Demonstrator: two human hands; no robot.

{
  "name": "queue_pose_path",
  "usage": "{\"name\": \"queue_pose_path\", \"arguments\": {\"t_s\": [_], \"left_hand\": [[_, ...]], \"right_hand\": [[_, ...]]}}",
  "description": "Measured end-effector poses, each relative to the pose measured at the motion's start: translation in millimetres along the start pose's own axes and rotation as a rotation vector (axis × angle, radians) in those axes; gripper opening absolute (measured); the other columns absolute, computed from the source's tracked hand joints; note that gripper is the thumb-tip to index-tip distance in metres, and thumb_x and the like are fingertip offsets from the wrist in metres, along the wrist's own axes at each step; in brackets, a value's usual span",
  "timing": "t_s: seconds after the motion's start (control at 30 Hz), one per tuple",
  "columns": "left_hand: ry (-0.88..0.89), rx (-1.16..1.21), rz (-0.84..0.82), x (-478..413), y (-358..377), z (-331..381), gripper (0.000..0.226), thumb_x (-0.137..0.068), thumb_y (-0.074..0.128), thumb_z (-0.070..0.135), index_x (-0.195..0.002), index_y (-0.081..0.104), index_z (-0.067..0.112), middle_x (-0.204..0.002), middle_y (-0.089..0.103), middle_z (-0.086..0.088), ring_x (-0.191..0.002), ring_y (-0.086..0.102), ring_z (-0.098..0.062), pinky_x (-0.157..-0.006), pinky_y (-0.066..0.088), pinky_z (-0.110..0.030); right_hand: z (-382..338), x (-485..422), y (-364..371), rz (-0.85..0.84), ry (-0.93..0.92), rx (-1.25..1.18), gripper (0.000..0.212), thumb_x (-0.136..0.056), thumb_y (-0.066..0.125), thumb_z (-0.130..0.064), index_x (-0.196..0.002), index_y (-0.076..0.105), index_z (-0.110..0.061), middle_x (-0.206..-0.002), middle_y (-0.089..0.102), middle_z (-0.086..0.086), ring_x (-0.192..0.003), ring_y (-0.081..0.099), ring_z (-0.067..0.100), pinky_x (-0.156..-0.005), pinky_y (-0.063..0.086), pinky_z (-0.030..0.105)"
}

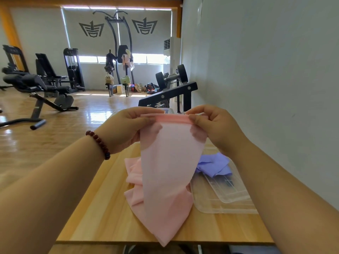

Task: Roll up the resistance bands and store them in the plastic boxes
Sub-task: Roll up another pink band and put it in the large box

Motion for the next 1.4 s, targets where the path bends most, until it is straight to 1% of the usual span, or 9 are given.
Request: {"name": "queue_pose_path", "arguments": {"t_s": [0.1, 0.33, 0.43, 0.57, 0.77, 0.97, 1.1, 1.23, 1.4], "left_hand": [[-0.042, 0.054, -0.005, 2, -4, -16, 0.027, -0.098, 0.048, 0.006, -0.098, 0.072, 0.018, -0.088, 0.074, -0.003, -0.076, 0.070, -0.012, -0.065, 0.058, -0.022], [-0.100, 0.111, 0.016, 4, -14, -46, 0.037, -0.099, 0.046, 0.003, -0.086, 0.077, 0.017, -0.089, 0.074, -0.005, -0.074, 0.070, -0.013, -0.062, 0.056, -0.021], [-0.124, 0.134, 0.031, 4, -18, -59, 0.032, -0.098, 0.043, -0.001, -0.096, 0.073, 0.008, -0.091, 0.075, -0.008, -0.077, 0.070, -0.014, -0.064, 0.056, -0.021], [-0.132, 0.060, 0.063, 3, -22, -78, 0.017, -0.085, 0.063, 0.018, -0.096, 0.075, 0.014, -0.101, 0.073, -0.011, -0.090, 0.069, -0.019, -0.073, 0.057, -0.025], [-0.086, -0.069, 0.139, 6, -26, -102, 0.023, -0.087, 0.066, 0.013, -0.105, 0.069, 0.027, -0.104, 0.073, -0.004, -0.097, 0.070, -0.017, -0.088, 0.055, -0.032], [-0.005, -0.080, 0.234, 10, -28, -121, 0.010, -0.087, 0.066, 0.011, -0.091, 0.073, 0.017, -0.080, 0.074, 0.001, -0.077, 0.070, -0.011, -0.069, 0.057, -0.021], [-0.007, -0.048, 0.238, 8, -32, -129, 0.011, -0.090, 0.062, 0.011, -0.096, 0.072, 0.013, -0.084, 0.076, -0.004, -0.082, 0.073, -0.017, -0.072, 0.059, -0.025], [-0.001, -0.030, 0.225, 8, -36, -136, 0.012, -0.090, 0.062, 0.012, -0.096, 0.072, 0.014, -0.087, 0.076, -0.006, -0.086, 0.073, -0.019, -0.074, 0.059, -0.027], [-0.020, -0.010, 0.204, 9, -41, -144, 0.018, -0.094, 0.057, 0.010, -0.097, 0.072, 0.018, -0.087, 0.073, -0.002, -0.083, 0.069, -0.014, -0.070, 0.056, -0.024]], "right_hand": [[15, 1, 4, -0.018, 0.019, 0.004, 0.019, -0.093, 0.065, -0.009, -0.089, 0.074, -0.025, -0.074, 0.068, -0.005, -0.066, 0.065, 0.007, -0.064, 0.052, 0.019], [38, 6, 15, 0.058, -0.005, -0.020, 0.019, -0.091, 0.066, -0.003, -0.087, 0.074, -0.020, -0.075, 0.074, -0.008, -0.072, 0.072, 0.010, -0.071, 0.058, 0.022], [50, 8, 20, 0.090, 0.007, -0.019, 0.023, -0.089, 0.068, -0.002, -0.082, 0.075, -0.023, -0.076, 0.074, -0.007, -0.077, 0.070, 0.010, -0.078, 0.058, 0.025], [63, 15, 26, 0.069, 0.041, -0.015, 0.018, -0.087, 0.069, -0.002, -0.084, 0.076, -0.019, -0.077, 0.075, -0.006, -0.078, 0.071, 0.005, -0.077, 0.055, 0.017], [86, 23, 28, 0.090, 0.075, 0.041, 0.011, -0.082, 0.076, -0.011, -0.090, 0.077, -0.018, -0.084, 0.075, -0.004, -0.081, 0.068, 0.004, -0.079, 0.054, 0.018], [102, 26, 38, 0.108, 0.076, 0.067, 0.021, -0.090, 0.067, -0.005, -0.090, 0.071, -0.025, -0.083, 0.069, -0.012, -0.069, 0.062, -0.006, -0.064, 0.049, 0.011], [112, 25, 46, 0.094, 0.123, 0.040, 0.023, -0.093, 0.063, -0.007, -0.083, 0.069, -0.027, -0.077, 0.069, -0.011, -0.074, 0.064, 0.002, -0.068, 0.053, 0.020], [121, 26, 53, 0.059, 0.163, -0.052, 0.024, -0.096, 0.058, -0.004, -0.085, 0.067, -0.023, -0.070, 0.067, -0.012, -0.065, 0.061, 0.001, -0.059, 0.049, 0.017], [126, 28, 55, 0.073, 0.165, -0.053, 0.023, -0.095, 0.060, -0.004, -0.087, 0.072, -0.022, -0.075, 0.069, -0.014, -0.072, 0.061, -0.002, -0.066, 0.049, 0.016]]}}
Point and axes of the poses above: each hand's wrist, its own x-axis away from the middle knuckle, its own y-axis out of the palm, z = x × y, the point moved 4 cm from there along -x, towards the middle knuckle
